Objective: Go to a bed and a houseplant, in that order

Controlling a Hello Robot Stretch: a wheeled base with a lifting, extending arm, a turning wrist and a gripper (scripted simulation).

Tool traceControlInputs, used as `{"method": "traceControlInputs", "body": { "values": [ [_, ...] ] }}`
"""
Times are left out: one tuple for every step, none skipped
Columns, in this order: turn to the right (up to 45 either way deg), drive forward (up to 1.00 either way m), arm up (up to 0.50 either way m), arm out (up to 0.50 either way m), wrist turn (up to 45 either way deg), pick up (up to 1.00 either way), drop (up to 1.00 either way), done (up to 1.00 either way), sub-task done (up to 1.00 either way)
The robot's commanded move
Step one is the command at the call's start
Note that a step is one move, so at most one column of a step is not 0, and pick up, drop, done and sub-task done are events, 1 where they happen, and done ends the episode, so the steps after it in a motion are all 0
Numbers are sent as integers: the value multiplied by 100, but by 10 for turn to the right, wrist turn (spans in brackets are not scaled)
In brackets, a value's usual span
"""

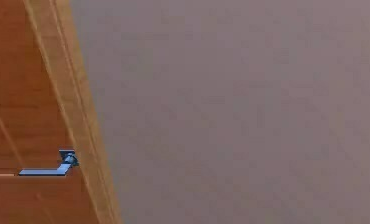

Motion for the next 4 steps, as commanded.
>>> {"method": "traceControlInputs", "body": {
  "values": [
    [450,0,0,0,0,0,0,0,0],
    [450,0,0,0,0,0,0,0,0],
    [150,0,0,0,0,0,0,0,0],
    [0,100,0,0,0,0,0,0,0]
  ]
}}
